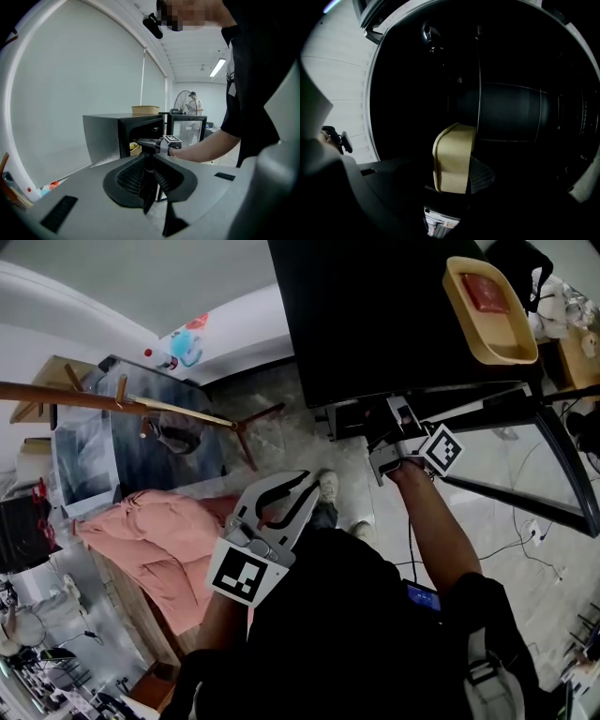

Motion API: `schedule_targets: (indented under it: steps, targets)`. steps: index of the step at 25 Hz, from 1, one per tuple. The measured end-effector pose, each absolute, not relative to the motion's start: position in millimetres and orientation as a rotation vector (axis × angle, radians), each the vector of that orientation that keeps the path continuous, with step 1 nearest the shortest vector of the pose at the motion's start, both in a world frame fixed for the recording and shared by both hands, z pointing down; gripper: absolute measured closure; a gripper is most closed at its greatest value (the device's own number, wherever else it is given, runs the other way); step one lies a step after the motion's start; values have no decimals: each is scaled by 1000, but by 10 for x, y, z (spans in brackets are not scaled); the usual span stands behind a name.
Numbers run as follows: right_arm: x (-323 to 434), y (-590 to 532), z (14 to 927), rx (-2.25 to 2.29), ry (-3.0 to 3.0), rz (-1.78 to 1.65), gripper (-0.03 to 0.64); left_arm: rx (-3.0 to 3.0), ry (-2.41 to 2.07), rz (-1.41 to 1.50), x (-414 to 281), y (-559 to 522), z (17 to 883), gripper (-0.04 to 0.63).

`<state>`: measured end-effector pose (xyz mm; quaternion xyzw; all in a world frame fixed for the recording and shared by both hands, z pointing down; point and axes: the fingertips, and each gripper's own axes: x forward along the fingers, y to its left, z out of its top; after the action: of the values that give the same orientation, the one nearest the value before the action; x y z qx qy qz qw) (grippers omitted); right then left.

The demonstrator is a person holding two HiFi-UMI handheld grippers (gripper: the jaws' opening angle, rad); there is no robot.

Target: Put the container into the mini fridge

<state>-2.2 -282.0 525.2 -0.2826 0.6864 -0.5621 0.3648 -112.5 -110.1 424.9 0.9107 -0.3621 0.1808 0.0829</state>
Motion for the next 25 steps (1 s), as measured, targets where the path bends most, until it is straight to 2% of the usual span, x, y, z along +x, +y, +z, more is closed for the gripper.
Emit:
schedule_targets:
  steps: [1,4,11,14,19,22,25]
  targets:
    - [-23,-2810,5264,-727,1771,-1445,388,2716,-1085,534,-1117,-1087,4244,526]
    - [-22,-2756,5336,-738,1789,-1461,323,2703,-1091,512,-1110,-1052,4236,526]
    - [79,-2433,5394,-938,2098,-1366,310,2681,-1116,467,-1063,-982,4205,526]
    - [140,-2313,5369,-1203,2365,-1120,358,2668,-1135,445,-1079,-993,4240,526]
    - [139,-2275,5310,-1564,2642,-704,399,2633,-1178,350,-1146,-1077,4245,526]
    - [38,-2324,5344,-1636,2686,-637,469,2621,-1211,348,-1240,-1098,4230,526]
    - [-43,-2435,5340,-1637,2683,-633,491,2617,-1237,361,-1317,-1107,4216,526]
